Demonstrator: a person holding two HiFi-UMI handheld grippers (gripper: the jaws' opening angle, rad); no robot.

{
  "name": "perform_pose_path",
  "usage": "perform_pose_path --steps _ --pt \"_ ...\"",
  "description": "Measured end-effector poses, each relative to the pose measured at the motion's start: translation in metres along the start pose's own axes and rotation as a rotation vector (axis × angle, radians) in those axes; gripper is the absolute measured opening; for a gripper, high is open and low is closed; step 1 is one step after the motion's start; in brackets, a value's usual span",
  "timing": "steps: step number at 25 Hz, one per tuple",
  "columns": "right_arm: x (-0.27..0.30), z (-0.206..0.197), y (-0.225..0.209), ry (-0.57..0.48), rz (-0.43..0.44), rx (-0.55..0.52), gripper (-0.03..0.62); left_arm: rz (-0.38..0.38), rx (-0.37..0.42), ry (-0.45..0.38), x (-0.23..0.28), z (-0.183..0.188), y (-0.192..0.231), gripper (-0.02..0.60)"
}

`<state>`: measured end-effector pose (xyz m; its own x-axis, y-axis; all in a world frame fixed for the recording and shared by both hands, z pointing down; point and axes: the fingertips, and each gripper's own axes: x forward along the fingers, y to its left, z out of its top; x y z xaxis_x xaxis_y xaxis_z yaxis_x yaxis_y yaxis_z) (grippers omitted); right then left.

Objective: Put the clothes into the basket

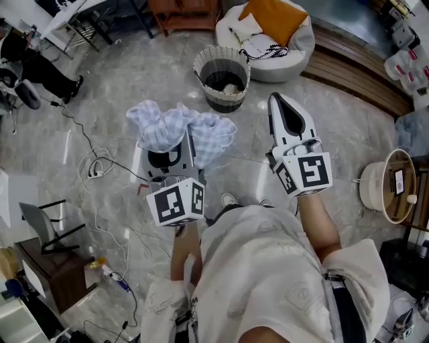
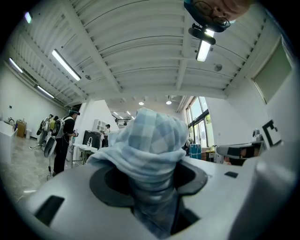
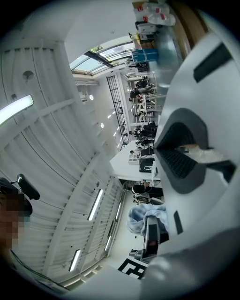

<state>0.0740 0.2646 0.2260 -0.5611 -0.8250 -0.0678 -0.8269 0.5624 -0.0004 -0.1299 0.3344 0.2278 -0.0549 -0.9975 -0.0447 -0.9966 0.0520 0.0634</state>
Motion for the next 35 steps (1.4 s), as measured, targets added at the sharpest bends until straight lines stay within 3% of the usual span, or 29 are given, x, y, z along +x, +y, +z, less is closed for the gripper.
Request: perform_pose_path --steps 12,23,35 --pt "0.002 -0.004 0.005 0.034 -0.110 -0.032 -0.011 -0.131 -0.036 0.006 0.028 -0.009 0.004 0.229" --pt "0.035 -0.027 -0.014 0.051 -0.107 -0.015 -0.011 -0.147 -0.032 0.036 0.066 -0.029 0.000 0.229" --pt "0.137 -0.044 -0.071 0.064 -0.104 0.028 -0.011 -0.150 -0.001 0.065 0.178 -0.033 0.001 0.229"
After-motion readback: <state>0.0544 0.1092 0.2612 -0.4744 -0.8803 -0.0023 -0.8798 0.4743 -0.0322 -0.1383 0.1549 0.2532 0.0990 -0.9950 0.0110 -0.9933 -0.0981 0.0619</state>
